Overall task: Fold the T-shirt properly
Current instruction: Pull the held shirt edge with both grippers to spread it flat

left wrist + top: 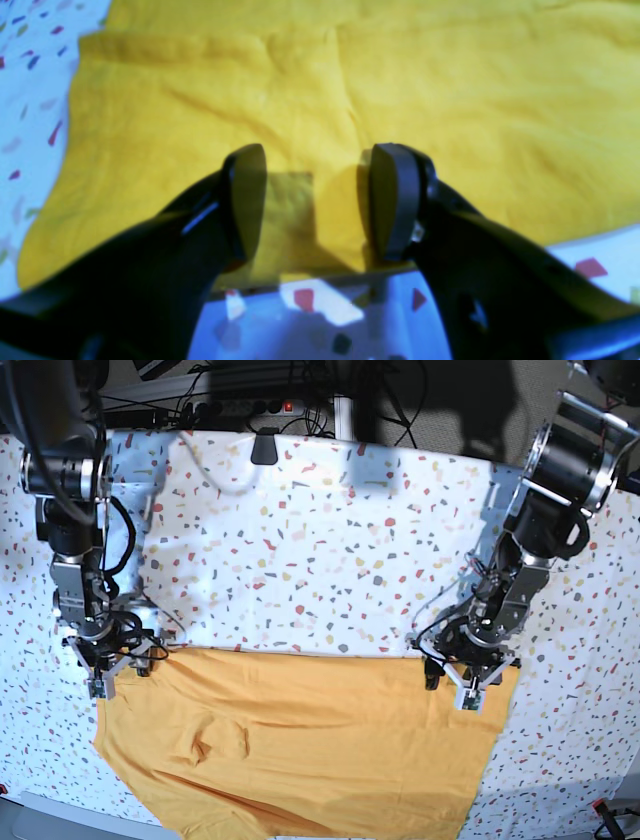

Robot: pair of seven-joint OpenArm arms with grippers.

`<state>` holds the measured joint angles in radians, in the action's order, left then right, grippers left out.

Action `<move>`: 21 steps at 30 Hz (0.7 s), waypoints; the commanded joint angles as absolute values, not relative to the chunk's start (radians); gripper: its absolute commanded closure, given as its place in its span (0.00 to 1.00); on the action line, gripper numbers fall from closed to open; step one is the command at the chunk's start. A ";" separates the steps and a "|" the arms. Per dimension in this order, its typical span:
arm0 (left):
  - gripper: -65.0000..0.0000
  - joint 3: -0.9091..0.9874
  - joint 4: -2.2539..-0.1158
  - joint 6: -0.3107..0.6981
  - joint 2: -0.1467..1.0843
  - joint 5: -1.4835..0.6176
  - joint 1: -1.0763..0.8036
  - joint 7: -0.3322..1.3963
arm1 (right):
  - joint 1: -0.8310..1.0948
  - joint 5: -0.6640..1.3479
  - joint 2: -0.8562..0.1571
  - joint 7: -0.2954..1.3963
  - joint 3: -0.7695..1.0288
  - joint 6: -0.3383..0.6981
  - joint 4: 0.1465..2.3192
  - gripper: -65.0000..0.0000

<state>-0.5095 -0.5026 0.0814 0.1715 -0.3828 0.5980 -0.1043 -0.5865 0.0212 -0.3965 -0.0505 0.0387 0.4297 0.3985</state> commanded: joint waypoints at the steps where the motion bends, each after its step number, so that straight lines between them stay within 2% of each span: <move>1: 0.50 -0.504 -0.516 0.080 0.175 -0.382 0.628 -0.128 | -0.593 -0.001 -0.408 -0.007 0.039 0.430 0.402 0.45; 8: 0.50 -0.504 -0.516 0.080 0.176 -0.381 0.632 -0.014 | -0.585 0.000 -0.410 0.019 0.039 0.433 0.412 0.45; 11: 0.52 -0.503 -0.517 0.079 0.176 -0.337 0.632 0.088 | -0.574 0.001 -0.410 0.064 0.039 0.433 0.448 0.45; 15: 0.59 -0.503 -0.522 0.079 0.181 -0.342 0.631 0.174 | -0.557 0.024 -0.410 0.138 0.039 0.434 0.515 0.45; 21: 0.59 -0.503 -0.523 0.080 0.181 -0.350 0.624 0.232 | -0.493 0.090 -0.410 0.255 0.039 0.435 0.656 0.45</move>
